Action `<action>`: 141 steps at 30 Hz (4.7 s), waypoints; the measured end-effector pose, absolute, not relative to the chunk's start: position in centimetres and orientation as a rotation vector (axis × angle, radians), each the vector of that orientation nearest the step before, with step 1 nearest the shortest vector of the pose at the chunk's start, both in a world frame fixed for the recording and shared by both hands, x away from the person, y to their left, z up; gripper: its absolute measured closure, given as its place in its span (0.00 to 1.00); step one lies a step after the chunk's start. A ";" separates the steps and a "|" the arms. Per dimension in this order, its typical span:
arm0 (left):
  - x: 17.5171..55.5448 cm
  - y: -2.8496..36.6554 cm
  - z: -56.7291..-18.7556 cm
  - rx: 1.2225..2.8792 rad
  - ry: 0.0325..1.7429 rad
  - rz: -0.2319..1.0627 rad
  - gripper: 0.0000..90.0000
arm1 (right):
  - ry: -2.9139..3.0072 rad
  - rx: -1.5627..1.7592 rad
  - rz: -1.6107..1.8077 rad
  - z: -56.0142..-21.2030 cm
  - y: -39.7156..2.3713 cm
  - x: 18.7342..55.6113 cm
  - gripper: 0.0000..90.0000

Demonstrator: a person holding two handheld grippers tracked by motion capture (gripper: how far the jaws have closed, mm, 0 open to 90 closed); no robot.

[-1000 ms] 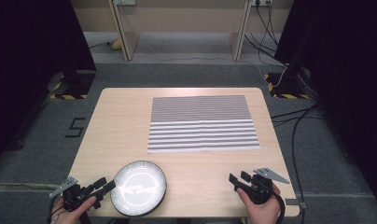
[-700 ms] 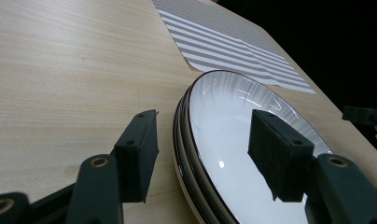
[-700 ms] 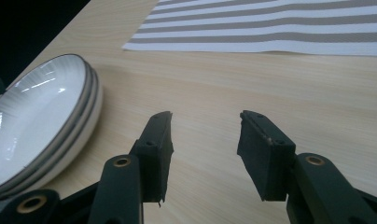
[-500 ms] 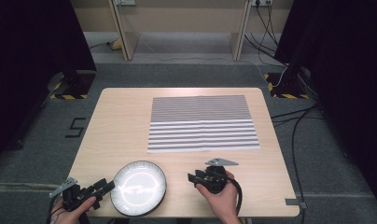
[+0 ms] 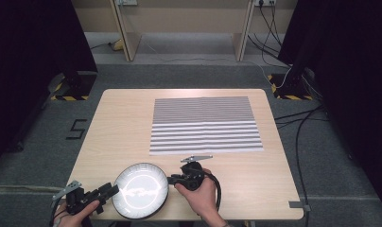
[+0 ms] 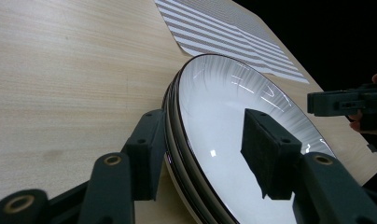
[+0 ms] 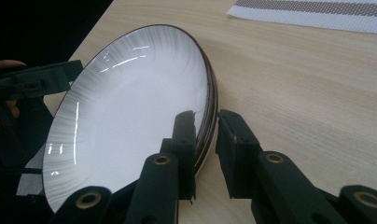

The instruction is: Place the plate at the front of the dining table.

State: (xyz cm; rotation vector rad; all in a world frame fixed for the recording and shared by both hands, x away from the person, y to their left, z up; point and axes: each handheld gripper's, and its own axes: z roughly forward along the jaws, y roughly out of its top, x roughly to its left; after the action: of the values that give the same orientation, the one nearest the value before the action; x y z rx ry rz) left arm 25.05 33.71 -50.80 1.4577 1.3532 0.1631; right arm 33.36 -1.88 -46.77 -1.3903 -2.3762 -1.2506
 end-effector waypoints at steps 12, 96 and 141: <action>25.0 33.4 -50.7 1.464 1.350 0.157 0.55 | -2.373 -1.406 -1.170 -47.1 -0.8 33.4 0.93; 23.7 33.7 -50.0 1.550 1.466 0.185 0.78 | -2.650 -1.447 -1.195 -46.7 2.9 32.0 0.95; 21.4 33.6 -50.0 1.507 1.489 0.204 0.77 | -2.789 -1.307 -1.127 -45.8 2.9 31.9 0.97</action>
State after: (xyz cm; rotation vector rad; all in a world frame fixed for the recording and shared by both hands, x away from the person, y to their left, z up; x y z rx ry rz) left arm 21.43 33.63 -50.03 1.5073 1.4892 0.2039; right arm 31.93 2.86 -45.81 -1.3067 -2.7893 -1.1270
